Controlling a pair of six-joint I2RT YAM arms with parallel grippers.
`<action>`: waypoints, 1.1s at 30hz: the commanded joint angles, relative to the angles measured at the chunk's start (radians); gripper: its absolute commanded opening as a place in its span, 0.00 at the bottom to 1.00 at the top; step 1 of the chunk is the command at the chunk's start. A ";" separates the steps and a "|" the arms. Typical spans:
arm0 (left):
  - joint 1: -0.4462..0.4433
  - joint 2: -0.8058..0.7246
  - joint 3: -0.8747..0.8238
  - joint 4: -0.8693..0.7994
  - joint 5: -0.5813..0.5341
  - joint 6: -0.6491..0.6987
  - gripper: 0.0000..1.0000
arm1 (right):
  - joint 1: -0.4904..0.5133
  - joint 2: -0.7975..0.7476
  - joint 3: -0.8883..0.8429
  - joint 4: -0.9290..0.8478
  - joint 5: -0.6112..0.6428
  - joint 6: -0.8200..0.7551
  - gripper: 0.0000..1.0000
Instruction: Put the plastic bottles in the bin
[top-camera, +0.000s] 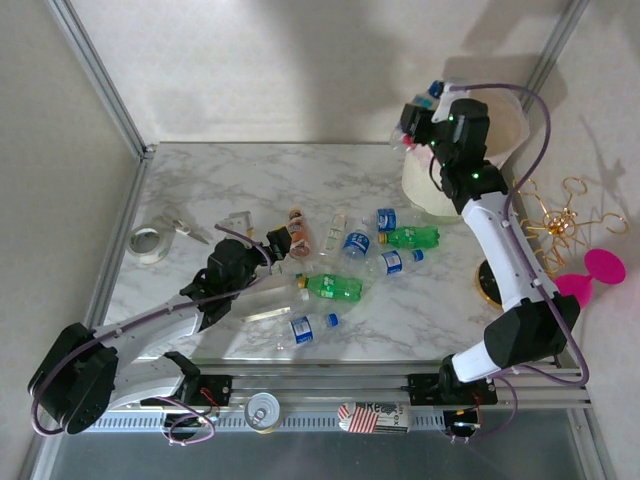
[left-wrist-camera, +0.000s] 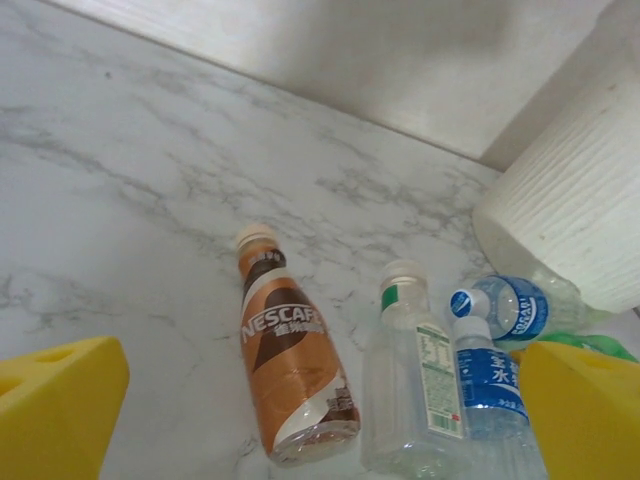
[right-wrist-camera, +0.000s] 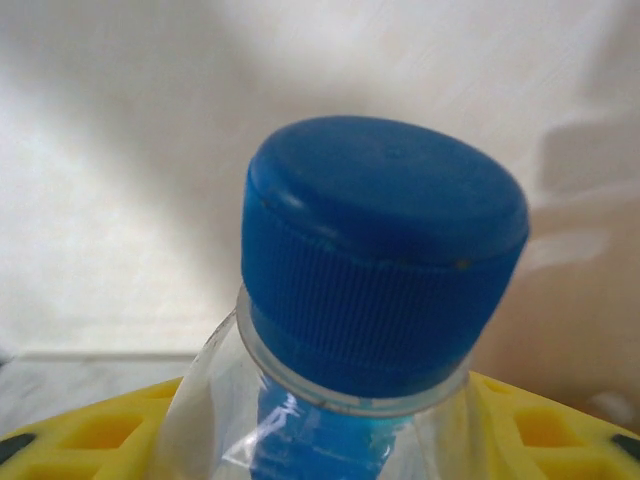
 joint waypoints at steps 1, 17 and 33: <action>0.010 0.014 -0.012 0.000 -0.001 -0.044 1.00 | -0.026 -0.001 0.041 0.048 0.198 -0.111 0.53; 0.011 0.007 -0.013 -0.008 0.004 -0.051 1.00 | -0.126 0.115 -0.035 0.139 0.310 -0.172 0.53; 0.011 0.003 -0.002 -0.023 0.027 -0.074 1.00 | -0.134 0.082 -0.006 0.068 0.250 -0.139 0.99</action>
